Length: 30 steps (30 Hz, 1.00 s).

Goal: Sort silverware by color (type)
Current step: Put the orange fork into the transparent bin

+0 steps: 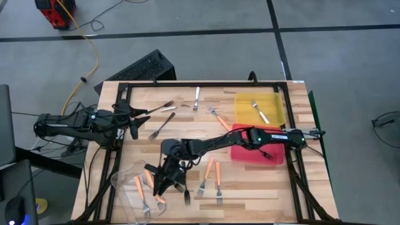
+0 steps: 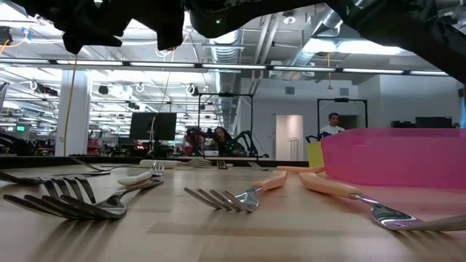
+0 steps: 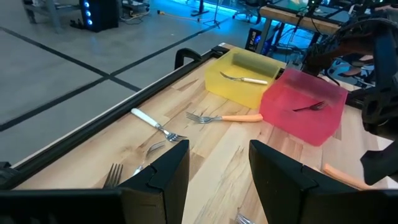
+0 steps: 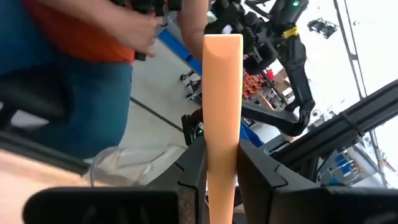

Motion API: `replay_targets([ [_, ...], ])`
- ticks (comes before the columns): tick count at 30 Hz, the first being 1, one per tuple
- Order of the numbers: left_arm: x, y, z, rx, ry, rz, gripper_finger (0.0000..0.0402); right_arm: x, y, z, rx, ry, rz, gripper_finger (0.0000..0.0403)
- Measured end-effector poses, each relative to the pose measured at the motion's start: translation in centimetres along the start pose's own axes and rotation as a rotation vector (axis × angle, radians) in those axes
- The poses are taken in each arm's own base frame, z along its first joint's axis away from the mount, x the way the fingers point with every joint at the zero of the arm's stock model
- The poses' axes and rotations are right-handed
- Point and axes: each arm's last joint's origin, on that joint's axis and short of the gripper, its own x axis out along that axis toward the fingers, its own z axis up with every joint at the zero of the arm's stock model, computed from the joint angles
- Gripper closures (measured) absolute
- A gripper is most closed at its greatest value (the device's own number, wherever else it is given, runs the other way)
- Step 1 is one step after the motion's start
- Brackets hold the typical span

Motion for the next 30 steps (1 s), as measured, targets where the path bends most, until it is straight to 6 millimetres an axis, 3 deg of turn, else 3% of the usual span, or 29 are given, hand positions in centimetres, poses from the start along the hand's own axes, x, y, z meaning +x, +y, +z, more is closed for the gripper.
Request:
replay_targets([
  [12,0.0,0.0,0.0,-0.007,-0.005,0.014,0.025,0.8,1.7,-0.6,-0.152,0.119,0.071,0.0312],
  [30,0.0,0.0,0.0,-0.009,-0.007,0.017,0.025,0.6,2.4,-1.4,-0.291,0.256,0.11,0.0312],
])
